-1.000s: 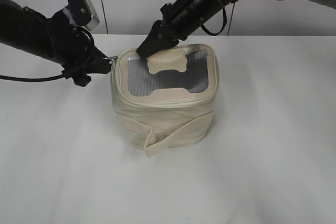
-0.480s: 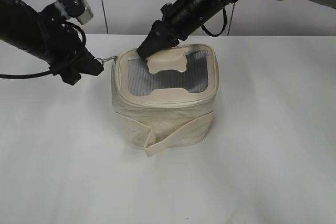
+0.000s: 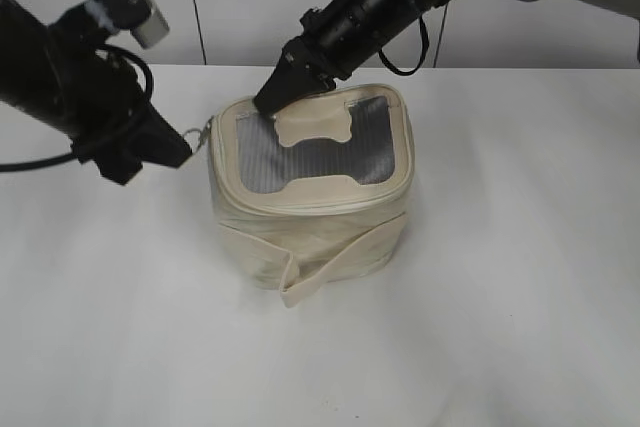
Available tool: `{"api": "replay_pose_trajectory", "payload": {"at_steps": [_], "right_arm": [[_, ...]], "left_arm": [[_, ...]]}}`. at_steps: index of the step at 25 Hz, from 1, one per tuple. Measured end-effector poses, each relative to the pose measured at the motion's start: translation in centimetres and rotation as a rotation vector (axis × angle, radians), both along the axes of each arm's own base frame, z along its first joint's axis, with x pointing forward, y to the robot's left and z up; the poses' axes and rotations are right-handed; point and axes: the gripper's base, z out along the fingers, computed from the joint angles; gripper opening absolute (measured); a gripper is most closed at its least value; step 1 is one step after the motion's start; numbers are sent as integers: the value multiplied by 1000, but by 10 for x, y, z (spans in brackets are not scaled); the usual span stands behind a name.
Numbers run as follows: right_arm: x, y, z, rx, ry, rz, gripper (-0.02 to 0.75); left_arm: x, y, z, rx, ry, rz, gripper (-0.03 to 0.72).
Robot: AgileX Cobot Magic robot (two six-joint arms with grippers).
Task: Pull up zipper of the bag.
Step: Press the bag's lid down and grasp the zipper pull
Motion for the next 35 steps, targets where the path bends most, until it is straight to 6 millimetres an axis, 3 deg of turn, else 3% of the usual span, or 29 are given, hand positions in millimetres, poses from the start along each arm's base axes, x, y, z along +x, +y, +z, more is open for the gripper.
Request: {"api": "replay_pose_trajectory", "payload": {"at_steps": [6,13,18,24,31,33,35], "right_arm": [[-1,1,0,-5,44,-34,45],[0,1,-1,-12,73,-64,44],[0,1,0,-11,76,-81,44],[1,0,0,-10,75,-87,44],[2,-1,0,-9,80,-99,44],[3,-1,0,-9,88,-109,60],[6,-4,4,-2,88,-123,153]], "left_arm": [[-46,-20,-19,40,44,-65,13],[-74,-41,-9,6,40,-119,19],[-100,-81,-11,-32,23,-221,20],[-109,-119,-16,-107,-106,-159,21],[-106,-125,-13,-150,-78,-108,25],[-106,-122,-14,-166,-12,-82,73],[-109,-117,-11,-176,67,-90,168]]}}
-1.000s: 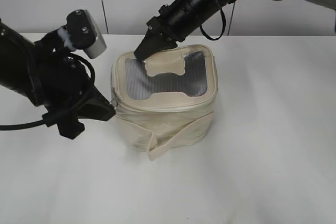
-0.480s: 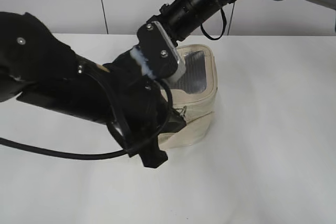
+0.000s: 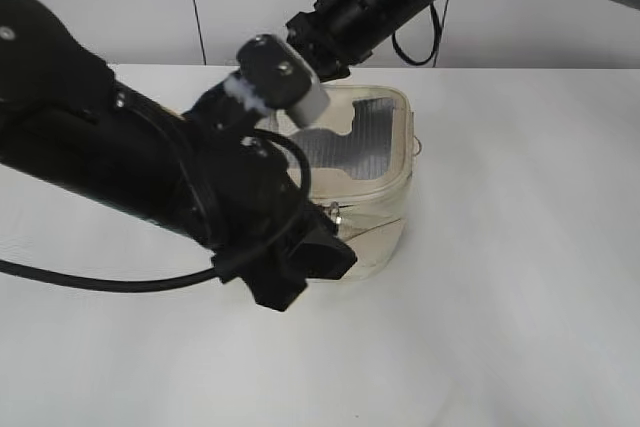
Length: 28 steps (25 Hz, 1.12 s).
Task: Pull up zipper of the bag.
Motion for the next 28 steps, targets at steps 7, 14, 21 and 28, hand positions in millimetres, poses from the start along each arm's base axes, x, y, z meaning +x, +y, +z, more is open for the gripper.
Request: {"api": "replay_pose_trajectory", "payload": {"at_steps": [7,14,21,28], "right_arm": [[28,-48,27,-7,17,-132,326],[45,-139,50,-33,45,-356,294],[-30,-185,49,-93,-38,-476,286],[-119,-185,0,42,-239,-473,413]], "left_arm": [[7,46,30,-35,173,66,391],[64,97,59,-92,110,266,391],[157,60,74,-202,122,135,391],[216,10,56,-223,187,-33,421]]}}
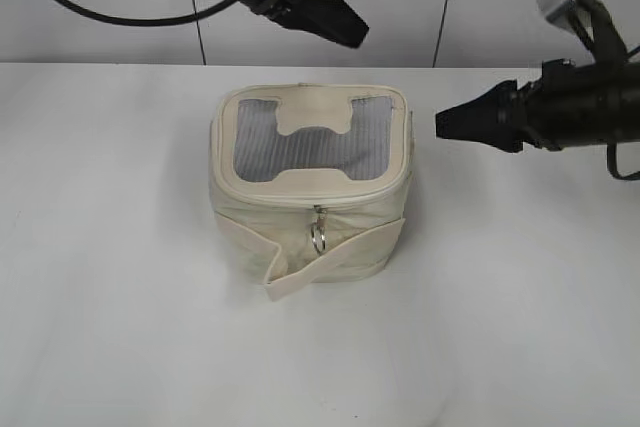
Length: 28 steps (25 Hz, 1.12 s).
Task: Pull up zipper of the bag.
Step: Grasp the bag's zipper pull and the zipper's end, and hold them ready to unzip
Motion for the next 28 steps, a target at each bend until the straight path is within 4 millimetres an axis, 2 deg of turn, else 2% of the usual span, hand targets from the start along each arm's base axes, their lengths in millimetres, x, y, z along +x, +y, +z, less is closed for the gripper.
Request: {"api": "replay_pose_trajectory", "payload": {"at_steps": [3,6,14,17,19,22,24,28], "right_arm": [[-10,0,-14,-20,-49,22,476],[-9,-1,-15,-33,-91,28,490],[-8,-1,-14,-42,-114,36,495],[-8,-1,-14,-47,-121,41,493],[-8,-1,-14,-50,-124,44,491],[-8,-1,-18,-57,-121,50,488],[-6,-1,-25,-62,-105,56,486],[-3,0,-45,-77,-78,70,486]], "left_arm": [[6,-18,-13,28,7,-52,427],[5,-29,-27,103,-4,-83,428],[12,-34,-48,170,-39,-55,425],[13,-34,-55,183,-29,-56,402],[13,-36,-56,189,-29,-55,323],[13,-37,-56,200,-41,-59,99],[13,-37,-56,204,-41,-60,55],[13,-37,-56,205,-39,-58,46]]}}
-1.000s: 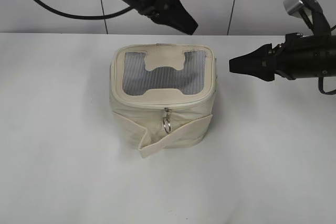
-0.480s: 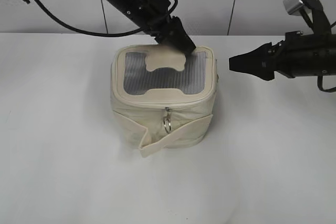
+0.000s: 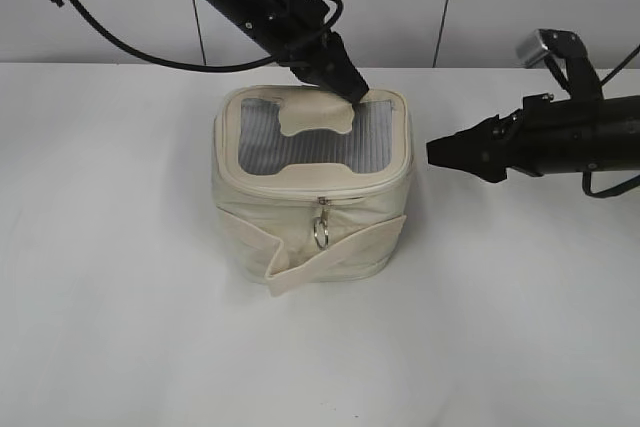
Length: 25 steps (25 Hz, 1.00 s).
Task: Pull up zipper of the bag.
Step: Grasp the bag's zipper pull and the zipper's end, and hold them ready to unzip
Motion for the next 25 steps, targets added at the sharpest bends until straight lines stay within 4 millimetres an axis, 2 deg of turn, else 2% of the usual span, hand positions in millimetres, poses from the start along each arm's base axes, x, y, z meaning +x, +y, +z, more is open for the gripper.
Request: {"api": "replay_pose_trajectory", "payload": {"at_steps": [5,12,17,21,25], "right_arm": [[7,7,-17,-26,-10,22,486],[21,32,-21,-81,-43,67,486],[29,36,-31,-108,-23,37,468],[35,40,-35,-109,-22,32,342],[41,42,-36,-107,-31,34,138]], "left_arm": [[0,0,0,0,0,0,44],[0,0,0,0,0,0,43],[0,0,0,0,0,0,43],[0,0,0,-1,0,0,43],[0,0,0,-2,1,0,43]]}}
